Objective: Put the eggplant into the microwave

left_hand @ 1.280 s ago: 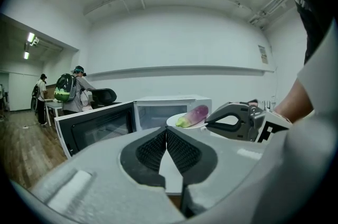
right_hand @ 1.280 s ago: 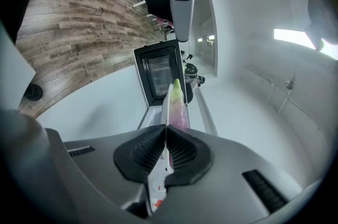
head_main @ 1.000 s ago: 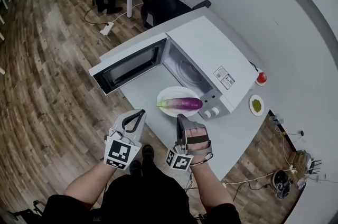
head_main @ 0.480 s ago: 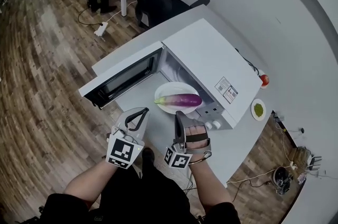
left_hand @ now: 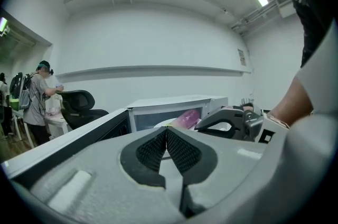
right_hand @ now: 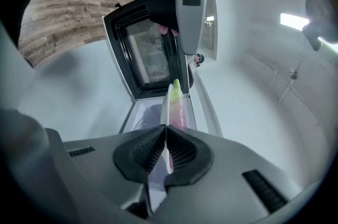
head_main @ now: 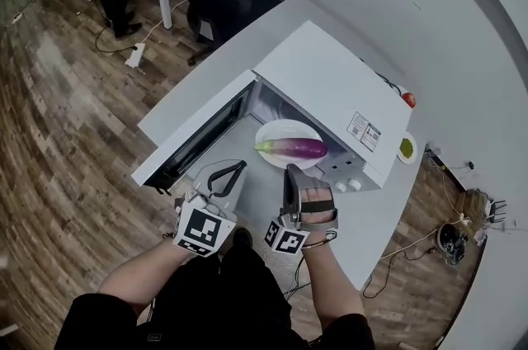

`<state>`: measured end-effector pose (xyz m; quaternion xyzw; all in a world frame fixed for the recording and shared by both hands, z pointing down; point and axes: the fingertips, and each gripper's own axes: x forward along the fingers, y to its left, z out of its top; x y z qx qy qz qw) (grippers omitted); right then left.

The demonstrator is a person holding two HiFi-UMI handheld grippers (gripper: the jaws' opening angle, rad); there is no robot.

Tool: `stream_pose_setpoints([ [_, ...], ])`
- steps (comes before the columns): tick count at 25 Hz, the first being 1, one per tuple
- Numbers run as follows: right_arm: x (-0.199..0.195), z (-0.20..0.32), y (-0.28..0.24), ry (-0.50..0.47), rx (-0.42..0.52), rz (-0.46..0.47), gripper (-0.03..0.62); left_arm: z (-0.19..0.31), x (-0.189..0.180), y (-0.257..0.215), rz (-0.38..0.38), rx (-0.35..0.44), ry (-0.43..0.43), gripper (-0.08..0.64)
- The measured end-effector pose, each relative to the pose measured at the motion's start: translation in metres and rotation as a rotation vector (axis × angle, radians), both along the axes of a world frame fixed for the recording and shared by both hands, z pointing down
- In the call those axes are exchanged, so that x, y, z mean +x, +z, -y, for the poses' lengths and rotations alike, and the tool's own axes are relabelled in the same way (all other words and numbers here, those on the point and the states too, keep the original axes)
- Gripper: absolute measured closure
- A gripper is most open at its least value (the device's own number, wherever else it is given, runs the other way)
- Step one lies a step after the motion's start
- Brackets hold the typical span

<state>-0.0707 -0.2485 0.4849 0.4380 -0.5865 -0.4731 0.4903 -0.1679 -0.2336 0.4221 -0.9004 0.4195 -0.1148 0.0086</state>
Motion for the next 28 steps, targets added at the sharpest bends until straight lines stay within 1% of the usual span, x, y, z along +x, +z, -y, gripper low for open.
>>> stream_pose_setpoints([
  [6, 0.002, 0.009, 0.008, 0.078, -0.004, 0.007, 0.569, 0.009, -0.003, 0.015, -0.014, -0.023, 0.044, 0.551],
  [11, 0.015, 0.014, 0.026, 0.128, -0.02, 0.0, 0.569, 0.013, 0.005, 0.029, 0.0, -0.035, 0.07, 0.551],
  [15, 0.023, 0.022, 0.04, 0.155, -0.011, -0.003, 0.569, 0.019, 0.008, 0.04, 0.0, -0.045, 0.076, 0.551],
  [19, 0.028, 0.034, 0.057, 0.178, -0.013, 0.006, 0.569, 0.027, 0.015, 0.049, -0.016, -0.046, 0.081, 0.551],
  [28, 0.035, 0.062, 0.09, 0.223, -0.035, 0.05, 0.569, 0.054, 0.028, 0.077, -0.017, -0.044, 0.05, 0.551],
])
